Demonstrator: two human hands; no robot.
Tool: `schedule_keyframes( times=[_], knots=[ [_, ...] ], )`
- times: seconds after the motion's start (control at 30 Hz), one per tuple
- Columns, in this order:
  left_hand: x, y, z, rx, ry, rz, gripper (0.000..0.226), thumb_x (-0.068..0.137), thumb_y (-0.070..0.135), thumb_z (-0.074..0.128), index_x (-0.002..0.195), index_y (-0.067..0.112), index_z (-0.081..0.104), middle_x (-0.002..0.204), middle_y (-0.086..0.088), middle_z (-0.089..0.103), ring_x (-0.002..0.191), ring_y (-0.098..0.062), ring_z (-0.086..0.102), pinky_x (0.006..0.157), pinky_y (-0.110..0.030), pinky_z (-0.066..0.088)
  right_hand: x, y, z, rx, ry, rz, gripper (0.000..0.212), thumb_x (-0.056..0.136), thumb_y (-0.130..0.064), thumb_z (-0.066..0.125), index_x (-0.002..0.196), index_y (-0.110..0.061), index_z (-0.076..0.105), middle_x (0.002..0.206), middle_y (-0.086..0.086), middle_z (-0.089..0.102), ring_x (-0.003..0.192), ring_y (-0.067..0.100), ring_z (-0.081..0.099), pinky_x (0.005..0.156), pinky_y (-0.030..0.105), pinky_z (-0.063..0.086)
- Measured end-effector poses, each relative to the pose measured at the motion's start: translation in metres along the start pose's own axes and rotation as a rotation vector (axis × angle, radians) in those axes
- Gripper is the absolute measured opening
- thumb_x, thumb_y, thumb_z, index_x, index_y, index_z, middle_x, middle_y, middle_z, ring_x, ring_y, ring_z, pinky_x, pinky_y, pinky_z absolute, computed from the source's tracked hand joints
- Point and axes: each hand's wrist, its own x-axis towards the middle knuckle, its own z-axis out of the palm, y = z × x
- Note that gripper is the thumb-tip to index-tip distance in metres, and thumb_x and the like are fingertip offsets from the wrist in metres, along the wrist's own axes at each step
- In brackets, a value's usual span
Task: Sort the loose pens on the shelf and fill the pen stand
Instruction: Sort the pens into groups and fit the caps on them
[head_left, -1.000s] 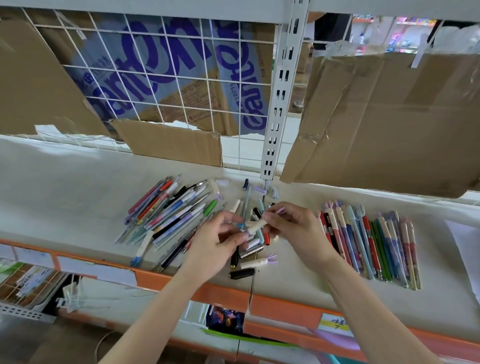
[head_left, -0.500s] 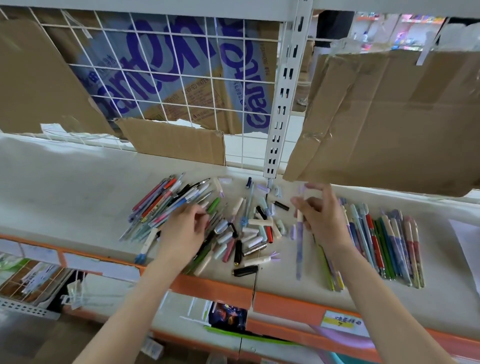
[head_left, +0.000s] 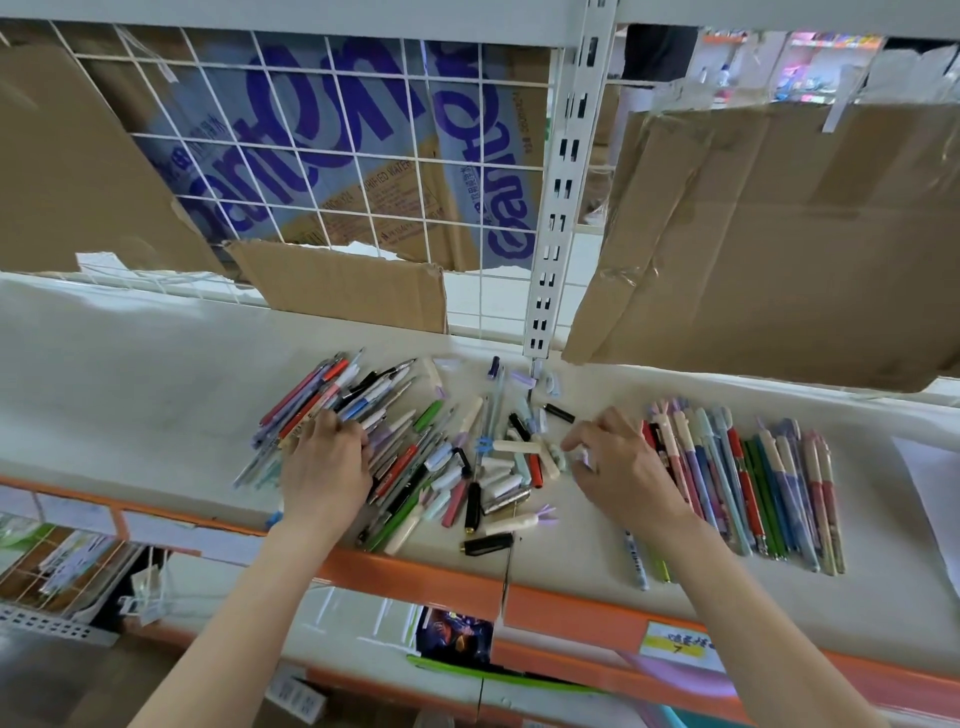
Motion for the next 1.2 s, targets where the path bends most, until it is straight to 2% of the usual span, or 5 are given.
schedule_keyframes(
  times=[0.17, 0.37, 0.63, 0.9, 1.2],
  knots=[
    [-0.007, 0.01, -0.009, -0.146, 0.145, 0.149, 0.007, 0.085, 0.007, 0.061, 0.083, 0.003, 0.056, 0.079, -0.016, 0.059, 0.077, -0.035, 0.056, 0.066, -0.041, 0.043, -0.01, -0.003, 0.008, 0.103, -0.34, -0.184, 0.019, 0.083, -0.028, 0.069, 0.101, -0.027, 0.064, 0.101, -0.013, 0.043, 0.094, -0.002, 0.038, 0.083, 0.015, 0.036],
    [-0.027, 0.038, -0.028, -0.639, -0.017, 0.283, 0.003, 0.094, 0.013, 0.051, 0.096, 0.014, 0.053, 0.072, 0.007, 0.059, 0.064, -0.01, 0.057, 0.06, -0.02, 0.044, -0.005, -0.009, 0.003, 0.411, -0.098, -0.153, 0.013, 0.086, -0.013, 0.066, 0.082, -0.02, 0.057, 0.078, -0.008, 0.064, 0.073, 0.001, 0.058, 0.07, 0.018, 0.048],
    [-0.031, 0.041, -0.024, -0.697, -0.04, 0.305, 0.003, 0.091, 0.011, 0.055, 0.094, 0.013, 0.056, 0.079, -0.004, 0.061, 0.072, -0.026, 0.058, 0.067, -0.05, 0.049, -0.003, -0.007, -0.015, 0.784, 0.06, -0.018, 0.015, 0.089, -0.003, 0.059, 0.095, -0.015, 0.066, 0.076, 0.002, 0.069, 0.07, 0.03, 0.059, 0.07, 0.03, 0.05],
    [-0.032, 0.044, -0.028, -0.677, -0.049, 0.338, 0.004, 0.091, 0.01, 0.056, 0.094, 0.013, 0.057, 0.083, 0.008, 0.061, 0.082, -0.004, 0.055, 0.068, -0.018, 0.043, -0.001, -0.009, -0.02, 0.724, 0.035, -0.027, 0.017, 0.089, -0.004, 0.059, 0.093, -0.02, 0.066, 0.075, -0.006, 0.069, 0.068, 0.026, 0.061, 0.07, 0.029, 0.05],
    [-0.034, 0.065, -0.03, -0.908, -0.339, 0.228, 0.023, 0.093, 0.007, 0.053, 0.076, 0.024, 0.054, 0.061, 0.007, 0.058, 0.057, -0.012, 0.051, 0.059, -0.023, 0.042, 0.0, -0.027, -0.016, 0.82, -0.089, -0.031, 0.012, 0.092, -0.003, 0.055, 0.088, -0.009, 0.065, 0.068, 0.003, 0.061, 0.06, 0.008, 0.05, 0.057, 0.012, 0.039]
  ],
)
